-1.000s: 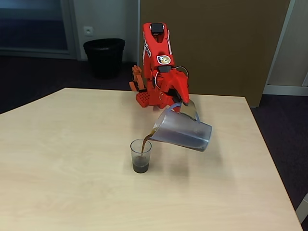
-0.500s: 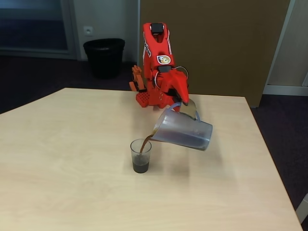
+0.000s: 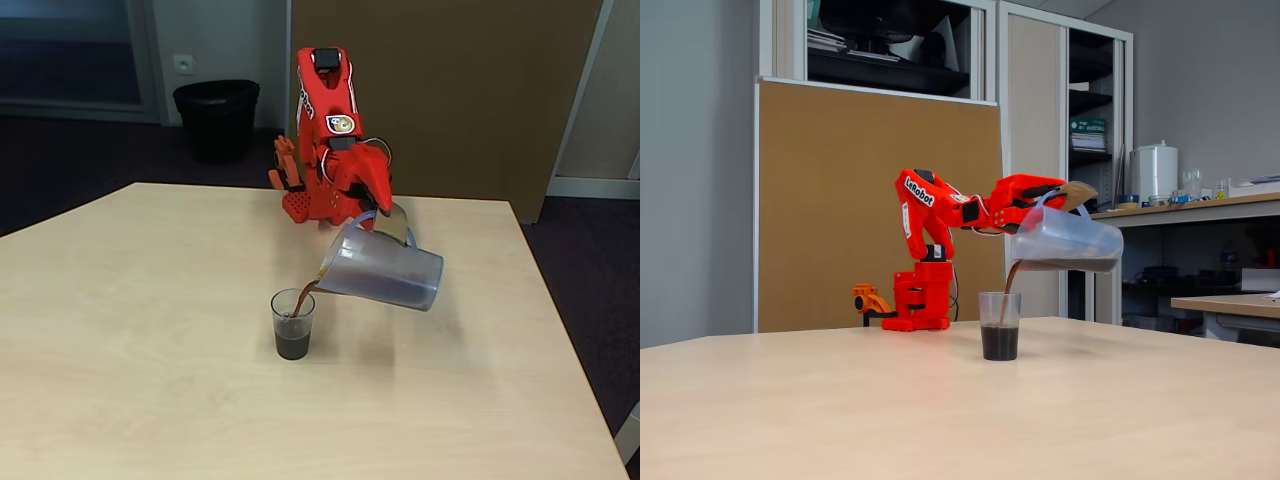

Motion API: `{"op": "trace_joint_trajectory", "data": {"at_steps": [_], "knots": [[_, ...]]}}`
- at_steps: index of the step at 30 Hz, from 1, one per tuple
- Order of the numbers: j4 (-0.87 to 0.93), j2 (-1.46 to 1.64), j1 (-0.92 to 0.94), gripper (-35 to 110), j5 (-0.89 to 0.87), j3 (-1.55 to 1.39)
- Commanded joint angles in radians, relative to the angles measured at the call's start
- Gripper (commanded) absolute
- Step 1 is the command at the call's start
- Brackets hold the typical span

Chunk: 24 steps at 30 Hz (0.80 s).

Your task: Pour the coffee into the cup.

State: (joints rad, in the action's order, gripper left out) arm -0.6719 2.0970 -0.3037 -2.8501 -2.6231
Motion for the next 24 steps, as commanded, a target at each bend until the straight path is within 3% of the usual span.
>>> {"op": "trace_joint_trajectory", "data": {"at_steps": [1, 13, 24], "knots": [[-0.038, 0.026, 0.005, 0, -0.029, 0.008], [-0.046, 0.026, 0.006, 0, -0.029, 0.003], [0.023, 0.046, -0.012, 0, 0.091, -0.002]]}}
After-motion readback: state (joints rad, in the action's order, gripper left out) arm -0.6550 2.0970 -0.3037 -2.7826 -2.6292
